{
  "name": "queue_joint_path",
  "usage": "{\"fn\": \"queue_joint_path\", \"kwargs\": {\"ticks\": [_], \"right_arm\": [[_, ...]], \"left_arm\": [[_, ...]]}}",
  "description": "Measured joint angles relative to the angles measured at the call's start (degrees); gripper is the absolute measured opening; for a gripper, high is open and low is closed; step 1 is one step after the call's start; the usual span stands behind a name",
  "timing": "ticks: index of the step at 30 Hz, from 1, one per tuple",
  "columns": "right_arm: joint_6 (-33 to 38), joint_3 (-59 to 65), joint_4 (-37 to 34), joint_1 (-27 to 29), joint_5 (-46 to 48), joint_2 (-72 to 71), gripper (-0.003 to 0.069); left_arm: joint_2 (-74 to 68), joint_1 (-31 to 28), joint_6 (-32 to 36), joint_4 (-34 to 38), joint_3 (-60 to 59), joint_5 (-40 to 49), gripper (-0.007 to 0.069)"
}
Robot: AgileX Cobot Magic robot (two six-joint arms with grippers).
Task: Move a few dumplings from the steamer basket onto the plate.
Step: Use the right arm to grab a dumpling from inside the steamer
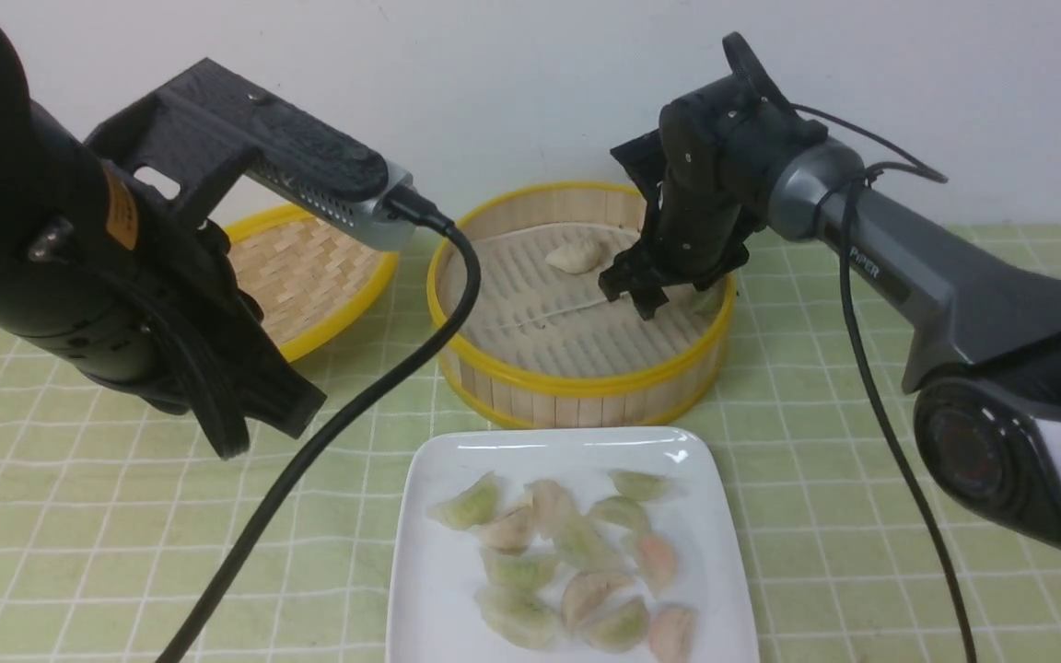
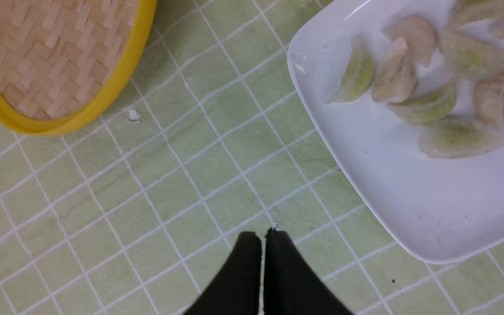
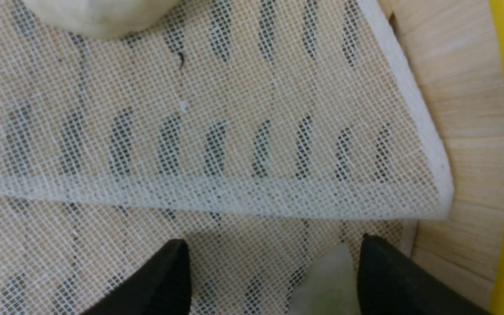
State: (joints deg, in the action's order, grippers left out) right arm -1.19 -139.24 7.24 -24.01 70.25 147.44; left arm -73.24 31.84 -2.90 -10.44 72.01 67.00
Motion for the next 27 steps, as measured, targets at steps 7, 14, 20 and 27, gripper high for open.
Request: {"fn": "queue_joint_path", "kwargs": {"ticks": [7, 14, 20, 27], "right_arm": [[1.57, 0.06, 0.84, -0.37, -0.13, 0.0, 0.0398], [7.51, -2.62, -3.63, -0.36, 0.58, 0.0, 0.0019], [7.15, -6.48, -10.03, -1.27, 1.15, -1.37, -0.0007], [3.23, -5.37, -5.8, -1.07, 1.28, -2.58, 0.0125]], "left_arm": [[0.0, 0.0, 0.0, 0.0, 0.0, 0.06, -0.0006], [0.0, 0.0, 0.0, -0.04, 0.0, 0.15, -0.0006], [0.0, 0.0, 0.0, -0.04, 0.0, 0.15, -0.0006], [0.0, 0.0, 0.0, -0.25, 0.0, 0.15, -0.0006]]}}
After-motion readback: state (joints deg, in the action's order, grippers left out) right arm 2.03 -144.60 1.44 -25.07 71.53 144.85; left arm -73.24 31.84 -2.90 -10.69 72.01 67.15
